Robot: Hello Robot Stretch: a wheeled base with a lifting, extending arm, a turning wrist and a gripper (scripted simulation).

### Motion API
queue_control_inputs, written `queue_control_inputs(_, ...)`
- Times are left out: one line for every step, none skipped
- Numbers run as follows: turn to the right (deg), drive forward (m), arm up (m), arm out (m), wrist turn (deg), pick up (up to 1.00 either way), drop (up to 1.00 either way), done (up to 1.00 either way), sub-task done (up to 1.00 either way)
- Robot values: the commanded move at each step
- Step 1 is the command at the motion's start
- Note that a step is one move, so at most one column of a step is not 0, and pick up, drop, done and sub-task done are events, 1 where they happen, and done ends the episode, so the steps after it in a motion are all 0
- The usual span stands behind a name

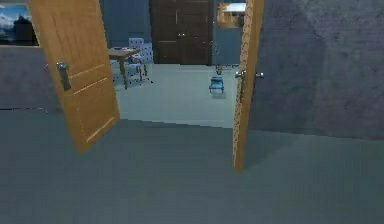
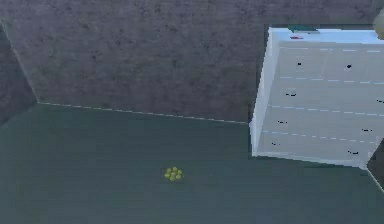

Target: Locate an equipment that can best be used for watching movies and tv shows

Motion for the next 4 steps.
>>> queue_control_inputs(0.0,1.0,0.0,0.0,0.0,0.0,0.0,0.0,0.0)
queue_control_inputs(-6.0,0.0,0.0,0.0,0.0,0.0,0.0,0.0,0.0)
queue_control_inputs(0.0,0.5,0.0,0.0,0.0,0.0,0.0,0.0,0.0)
queue_control_inputs(12.0,0.0,0.0,0.0,0.0,0.0,0.0,0.0,0.0)
